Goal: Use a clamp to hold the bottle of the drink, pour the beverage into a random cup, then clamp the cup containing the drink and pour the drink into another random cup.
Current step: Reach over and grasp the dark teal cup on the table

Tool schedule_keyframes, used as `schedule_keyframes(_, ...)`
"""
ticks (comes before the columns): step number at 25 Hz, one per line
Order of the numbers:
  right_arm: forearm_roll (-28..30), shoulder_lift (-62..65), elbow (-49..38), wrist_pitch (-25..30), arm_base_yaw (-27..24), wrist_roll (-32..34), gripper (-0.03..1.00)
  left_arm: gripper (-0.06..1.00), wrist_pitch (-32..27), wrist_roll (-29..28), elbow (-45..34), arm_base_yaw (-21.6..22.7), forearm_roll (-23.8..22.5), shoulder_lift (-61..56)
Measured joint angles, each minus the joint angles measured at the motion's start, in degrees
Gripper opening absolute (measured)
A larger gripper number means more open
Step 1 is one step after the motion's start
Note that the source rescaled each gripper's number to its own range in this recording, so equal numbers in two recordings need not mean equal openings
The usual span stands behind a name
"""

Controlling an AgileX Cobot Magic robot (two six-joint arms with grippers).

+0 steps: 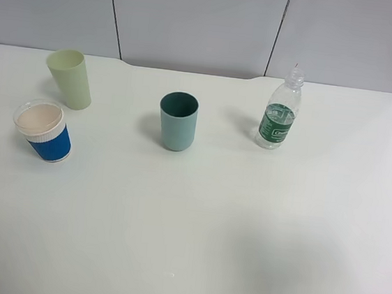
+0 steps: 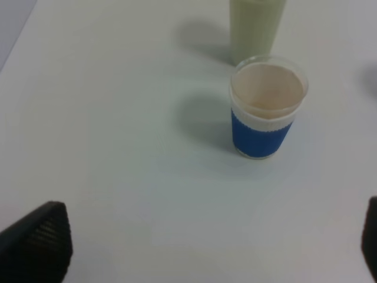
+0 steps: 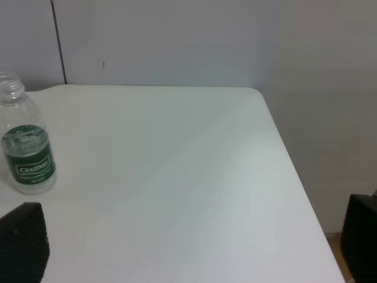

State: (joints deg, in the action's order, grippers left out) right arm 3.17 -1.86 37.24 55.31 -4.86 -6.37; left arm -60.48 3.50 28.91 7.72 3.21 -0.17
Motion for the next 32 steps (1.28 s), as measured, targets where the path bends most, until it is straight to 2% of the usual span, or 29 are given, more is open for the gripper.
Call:
schedule_keyframes(8,-2.85,1.99,-3.08,4.85,0.00,0.33,0.99,1.00,0.00,0.00,0.00,0.00,0.00,0.00)
schedule_keyframes(13,-5.02,1.99,-8.50,5.36,0.00,0.59,0.99,1.00,0.00,0.00,0.00,0.00,0.00,0.00)
schedule_keyframes(32,-5.02,1.99,-8.56,5.16,0.00,0.91,1.00,1.00,0.00,0.00,0.00,0.00,0.00,0.00)
